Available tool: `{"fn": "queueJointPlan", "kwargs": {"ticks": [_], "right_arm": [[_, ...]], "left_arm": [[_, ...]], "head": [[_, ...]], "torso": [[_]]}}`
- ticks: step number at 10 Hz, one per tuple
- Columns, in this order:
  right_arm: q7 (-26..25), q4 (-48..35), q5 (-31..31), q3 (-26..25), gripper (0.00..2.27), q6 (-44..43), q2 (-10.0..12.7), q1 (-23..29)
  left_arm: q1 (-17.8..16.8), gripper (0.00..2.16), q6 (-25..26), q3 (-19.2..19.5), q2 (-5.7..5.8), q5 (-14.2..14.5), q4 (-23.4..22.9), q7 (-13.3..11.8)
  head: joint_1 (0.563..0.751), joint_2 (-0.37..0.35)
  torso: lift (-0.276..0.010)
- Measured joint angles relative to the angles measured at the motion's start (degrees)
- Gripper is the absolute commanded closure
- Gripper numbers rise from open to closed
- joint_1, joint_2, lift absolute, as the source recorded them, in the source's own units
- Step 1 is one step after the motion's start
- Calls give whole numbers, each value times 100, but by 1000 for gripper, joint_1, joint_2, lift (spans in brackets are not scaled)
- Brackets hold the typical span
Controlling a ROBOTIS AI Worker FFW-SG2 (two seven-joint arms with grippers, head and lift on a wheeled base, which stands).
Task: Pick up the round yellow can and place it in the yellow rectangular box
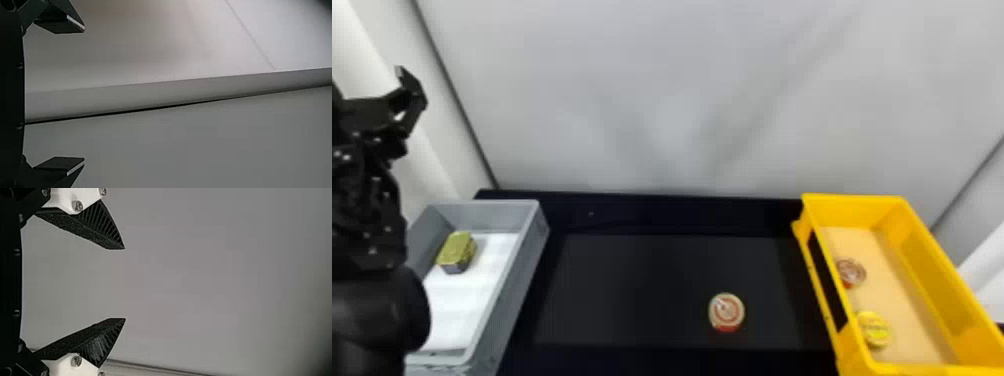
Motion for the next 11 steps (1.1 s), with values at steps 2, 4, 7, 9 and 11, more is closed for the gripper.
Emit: {"fn": "queueJointPlan", "kwargs": {"ticks": [2, 4, 7, 9, 11], "right_arm": [[1, 16, 53, 217, 165, 160, 2, -29], [-30, 97, 155, 649, 183, 432, 37, -39], [-33, 238, 142, 1423, 202, 1087, 139, 64], [345, 373, 84, 1709, 202, 1566, 202, 191], [700, 560, -218, 1783, 206, 1874, 211, 390]], "left_arm": [[-11, 96, 6, -17, 0, 0, 24, 0], [-15, 96, 9, -27, 0, 3, 44, 0], [-21, 98, 23, -27, 0, 12, 67, 0], [-23, 98, 32, -16, 0, 18, 76, 0], [-25, 98, 44, -10, 0, 27, 101, 0]], "head": [[694, 14], [694, 14], [694, 14], [694, 14], [694, 14]], "torso": [[-60], [-60], [-60], [-60], [-60]]}}
